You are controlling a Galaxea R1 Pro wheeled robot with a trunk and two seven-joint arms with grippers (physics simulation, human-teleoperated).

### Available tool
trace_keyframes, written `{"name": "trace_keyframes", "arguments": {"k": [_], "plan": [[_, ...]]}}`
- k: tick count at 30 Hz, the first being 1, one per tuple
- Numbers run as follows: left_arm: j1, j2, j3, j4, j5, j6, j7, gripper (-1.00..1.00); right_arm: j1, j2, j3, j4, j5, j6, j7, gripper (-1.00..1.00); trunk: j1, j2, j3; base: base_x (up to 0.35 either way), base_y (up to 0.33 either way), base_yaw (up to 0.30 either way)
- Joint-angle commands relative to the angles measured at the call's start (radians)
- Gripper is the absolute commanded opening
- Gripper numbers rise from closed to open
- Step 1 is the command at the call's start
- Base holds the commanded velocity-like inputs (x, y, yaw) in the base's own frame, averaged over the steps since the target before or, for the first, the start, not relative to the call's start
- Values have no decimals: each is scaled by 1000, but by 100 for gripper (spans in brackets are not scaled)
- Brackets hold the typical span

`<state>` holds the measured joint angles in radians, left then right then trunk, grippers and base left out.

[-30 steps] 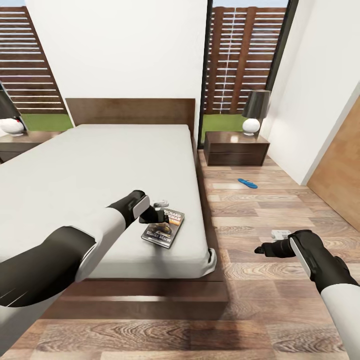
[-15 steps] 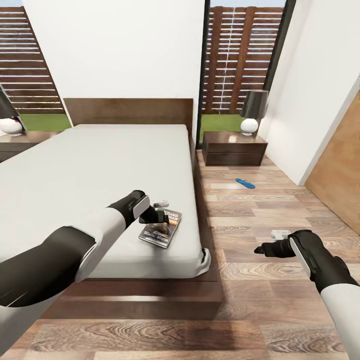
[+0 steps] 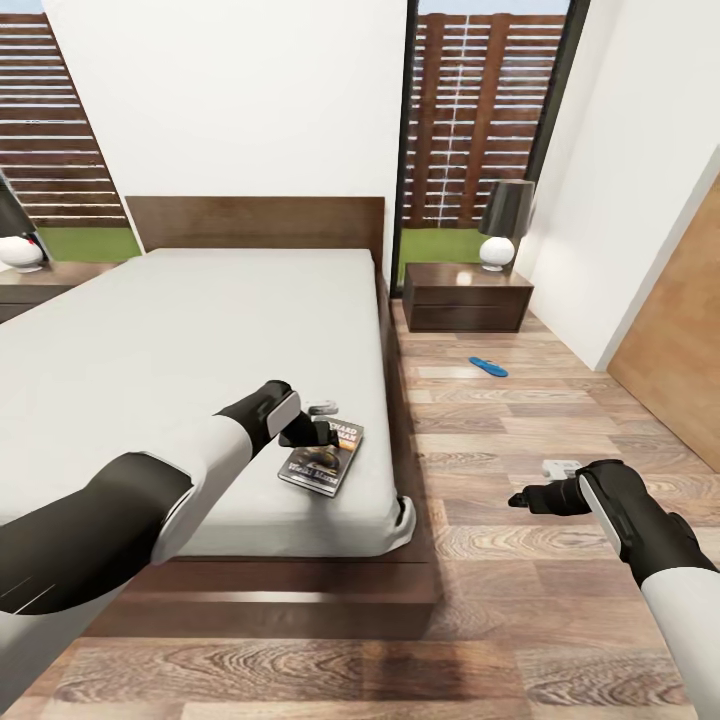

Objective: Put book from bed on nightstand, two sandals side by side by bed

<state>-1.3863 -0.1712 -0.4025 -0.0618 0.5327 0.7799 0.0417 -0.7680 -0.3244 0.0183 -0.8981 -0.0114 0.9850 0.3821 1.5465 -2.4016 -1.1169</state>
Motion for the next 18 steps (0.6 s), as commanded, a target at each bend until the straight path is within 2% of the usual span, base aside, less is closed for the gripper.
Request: {"name": "trace_keyframes", "arguments": {"k": [1,18], "plan": [[0,0,-7,-1,10,4,4,100,-1,-1,2,-1,-1,4,1,100,0,0,-1,0,-8,0],[0,-2,-7,-1,10,4,4,100,0,-1,2,-1,-1,3,1,100,0,0,-1,0,-2,0]]}}
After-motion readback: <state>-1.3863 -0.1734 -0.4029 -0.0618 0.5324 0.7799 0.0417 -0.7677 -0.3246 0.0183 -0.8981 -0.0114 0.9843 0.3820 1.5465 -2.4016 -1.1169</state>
